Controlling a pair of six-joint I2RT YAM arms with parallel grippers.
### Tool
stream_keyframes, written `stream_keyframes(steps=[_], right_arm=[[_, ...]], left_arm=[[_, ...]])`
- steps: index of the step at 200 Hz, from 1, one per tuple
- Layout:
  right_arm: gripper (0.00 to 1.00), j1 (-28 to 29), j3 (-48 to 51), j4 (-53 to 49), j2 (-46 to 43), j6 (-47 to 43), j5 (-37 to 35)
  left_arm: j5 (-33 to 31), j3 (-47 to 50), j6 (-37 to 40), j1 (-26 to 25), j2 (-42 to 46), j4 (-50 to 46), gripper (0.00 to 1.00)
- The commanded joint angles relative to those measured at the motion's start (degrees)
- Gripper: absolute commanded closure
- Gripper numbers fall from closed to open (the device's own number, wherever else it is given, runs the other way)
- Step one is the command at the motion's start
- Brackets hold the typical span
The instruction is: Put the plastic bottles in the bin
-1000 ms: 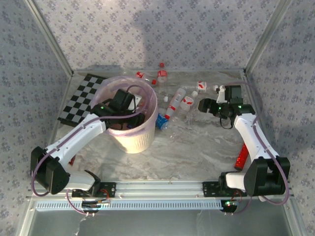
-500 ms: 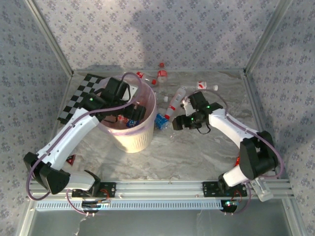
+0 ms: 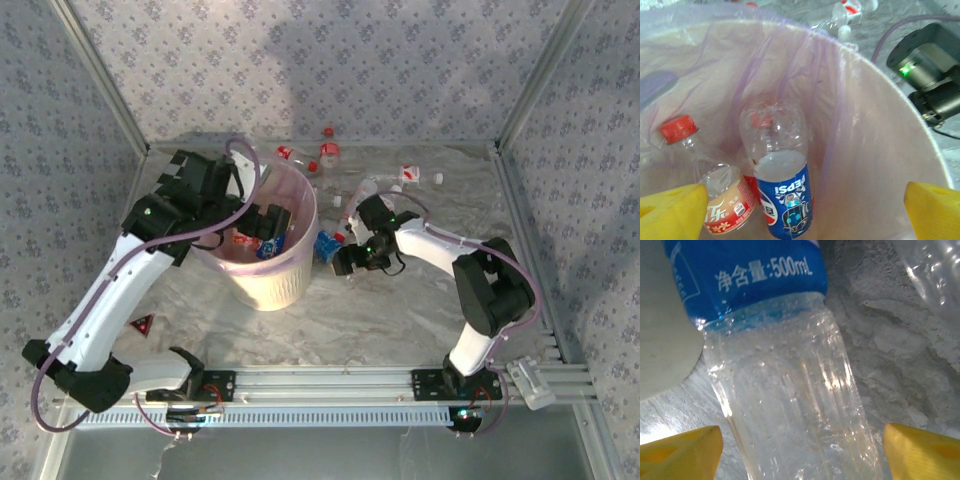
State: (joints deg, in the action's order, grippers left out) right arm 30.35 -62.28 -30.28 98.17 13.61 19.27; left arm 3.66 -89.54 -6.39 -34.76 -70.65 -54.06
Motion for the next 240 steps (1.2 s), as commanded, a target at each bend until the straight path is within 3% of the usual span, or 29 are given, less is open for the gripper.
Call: stream_keyframes(steps=[1,66,93,131,175,240], right_arm=[[0.22,-0.3,-0.5,1.1,0.6,1.3,0.0],[0.5,-1.5,0.0,-3.4,-7.6,0.1,0.8],[0.55,-3.3,0.3,-5.3,-12.0,0.0,2.5],[0.58,-7.1,1.6,-4.5,-19.9,1.3,6.1],[0.61,-13.7,4.6,9.4,-30.3,10.2,9.1],[0.62,-14.8,3.9,22.9,-39.5,13.8,11.8]], left_arm=[[3.5,-0.3,1.1,0.2,1.4,3.7,0.01],[7.7,-0.6,-1.8,0.2,1.4,10.3,0.02],[9.0,-1.3,-3.2,0.2,0.3,12.5,0.02],[10.7,-3.0,-7.1,0.3,-1.6,15.6,0.02],[18.0,-5.2,-23.5,-0.4,-7.7,29.7,0.04],[20.5,-13.8,-25.5,-3.3,-15.3,31.7,0.0]])
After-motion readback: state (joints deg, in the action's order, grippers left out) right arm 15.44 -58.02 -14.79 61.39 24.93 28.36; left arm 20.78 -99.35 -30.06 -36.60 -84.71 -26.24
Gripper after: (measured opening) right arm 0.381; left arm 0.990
